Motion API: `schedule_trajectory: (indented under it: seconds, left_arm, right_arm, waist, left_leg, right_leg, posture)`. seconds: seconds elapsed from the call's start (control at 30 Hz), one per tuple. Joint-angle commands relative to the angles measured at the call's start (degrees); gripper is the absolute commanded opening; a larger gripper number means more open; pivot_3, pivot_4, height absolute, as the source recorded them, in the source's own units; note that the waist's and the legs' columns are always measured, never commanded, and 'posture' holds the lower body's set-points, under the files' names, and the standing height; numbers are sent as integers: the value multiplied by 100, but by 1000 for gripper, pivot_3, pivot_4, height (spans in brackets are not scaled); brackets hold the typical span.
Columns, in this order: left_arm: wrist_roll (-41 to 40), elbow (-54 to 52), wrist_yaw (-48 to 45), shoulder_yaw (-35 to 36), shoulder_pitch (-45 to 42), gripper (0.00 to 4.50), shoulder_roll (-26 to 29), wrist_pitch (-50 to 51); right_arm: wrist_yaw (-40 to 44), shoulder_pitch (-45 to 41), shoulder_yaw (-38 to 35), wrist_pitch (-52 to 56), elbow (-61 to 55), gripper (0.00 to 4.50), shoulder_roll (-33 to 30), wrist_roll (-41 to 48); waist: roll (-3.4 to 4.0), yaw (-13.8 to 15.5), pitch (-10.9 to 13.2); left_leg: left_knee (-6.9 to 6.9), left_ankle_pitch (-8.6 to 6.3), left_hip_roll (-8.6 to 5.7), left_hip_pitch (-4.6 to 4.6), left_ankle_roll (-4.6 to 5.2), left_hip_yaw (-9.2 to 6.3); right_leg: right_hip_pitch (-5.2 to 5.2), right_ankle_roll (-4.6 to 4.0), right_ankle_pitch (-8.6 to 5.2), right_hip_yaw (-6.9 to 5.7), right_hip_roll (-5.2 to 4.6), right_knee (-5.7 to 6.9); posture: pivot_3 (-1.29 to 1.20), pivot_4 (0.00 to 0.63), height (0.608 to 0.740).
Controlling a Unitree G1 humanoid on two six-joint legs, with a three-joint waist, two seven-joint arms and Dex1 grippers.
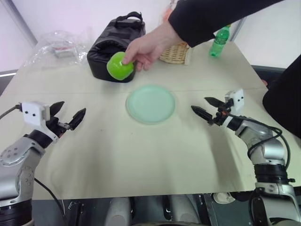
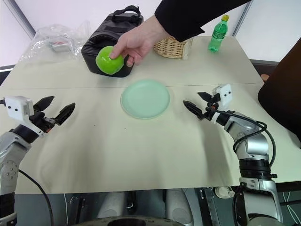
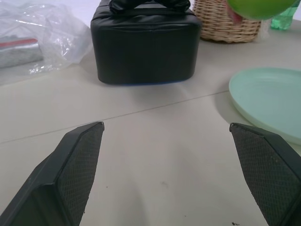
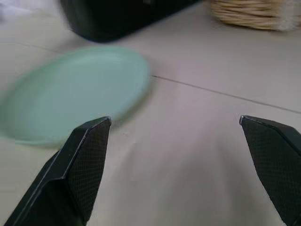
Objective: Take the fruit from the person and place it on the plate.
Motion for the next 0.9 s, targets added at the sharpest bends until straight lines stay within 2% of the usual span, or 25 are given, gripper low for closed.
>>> schedule_trajectory:
  seconds: [0.03, 0.27, 0.57, 0.9]
  left_arm:
    - [7, -30, -40, 107, -86, 4500, 54, -128]
    - [-396, -206, -36, 121, -812, 4500, 253, 209]
    - [-367, -11, -361, -530, -2344, 4500, 620, 281]
    - [591, 1118, -1007, -1597, -3367, 4500, 596, -436]
  right_arm:
    - [141, -121, -180, 965, -1057, 4457, -232, 927]
    - [-141, -430, -135, 1217, -1411, 4457, -259, 1040]
    - [-224, -428, 96, 866, -1189, 4457, -91, 685]
    - [-394, -263, 165, 675, -1311, 4457, 87, 512]
  waist:
    - [-2, -1, -1]
    - [-6, 25, -3]
    - [-7, 15, -2]
    - [-6, 14, -2]
  left_leg:
    - [0, 0, 0, 0, 0, -1]
    - [6, 0, -3, -1, 0, -3]
    - [5, 0, -4, -2, 0, -3]
    - [6, 0, -3, -2, 0, -2]
  right_leg:
    - [0, 0, 0, 0, 0, 0]
    - [4, -1, -1, -2, -2, -1]
    - [4, 1, 0, -2, 4, -2]
    - [3, 1, 0, -2, 10, -2]
  posture:
    - [0, 150, 740]
    - [0, 150, 740]
    - [0, 150, 740]
    - [0, 150, 740]
